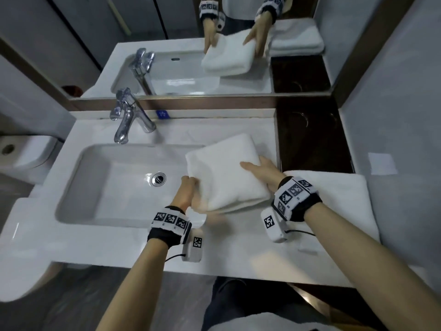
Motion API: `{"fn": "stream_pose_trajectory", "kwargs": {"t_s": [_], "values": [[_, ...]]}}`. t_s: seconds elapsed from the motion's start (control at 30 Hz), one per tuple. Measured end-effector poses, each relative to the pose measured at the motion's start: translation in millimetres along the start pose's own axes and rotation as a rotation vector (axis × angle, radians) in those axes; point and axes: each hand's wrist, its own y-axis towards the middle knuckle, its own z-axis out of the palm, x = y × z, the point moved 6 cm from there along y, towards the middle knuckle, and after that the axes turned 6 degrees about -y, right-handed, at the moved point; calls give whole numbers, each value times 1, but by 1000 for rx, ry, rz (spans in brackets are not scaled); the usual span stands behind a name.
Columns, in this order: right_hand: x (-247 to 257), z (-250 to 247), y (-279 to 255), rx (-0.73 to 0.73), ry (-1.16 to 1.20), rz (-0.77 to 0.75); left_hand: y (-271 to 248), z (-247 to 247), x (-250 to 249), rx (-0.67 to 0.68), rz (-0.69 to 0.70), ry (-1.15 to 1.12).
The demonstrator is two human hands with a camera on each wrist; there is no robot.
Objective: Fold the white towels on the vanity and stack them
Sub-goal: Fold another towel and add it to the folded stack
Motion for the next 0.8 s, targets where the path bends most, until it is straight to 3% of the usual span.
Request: {"fn": "stream_pose_trajectory", "kwargs": {"t_s": [0.23, 0.5, 0.63, 0.8], "values": [[9, -46, -59, -137, 92, -146, -42, 19, -40, 26, 271, -13], [-28, -153, -134, -579, 64, -102, -92, 122, -65, 263, 482, 174], [-46, -193, -171, -815, -162, -49, -117, 170, -56, 396, 483, 230], [-69, -201, -185, -830, -347, 44, -137, 203, -32, 473, 452, 311]]}}
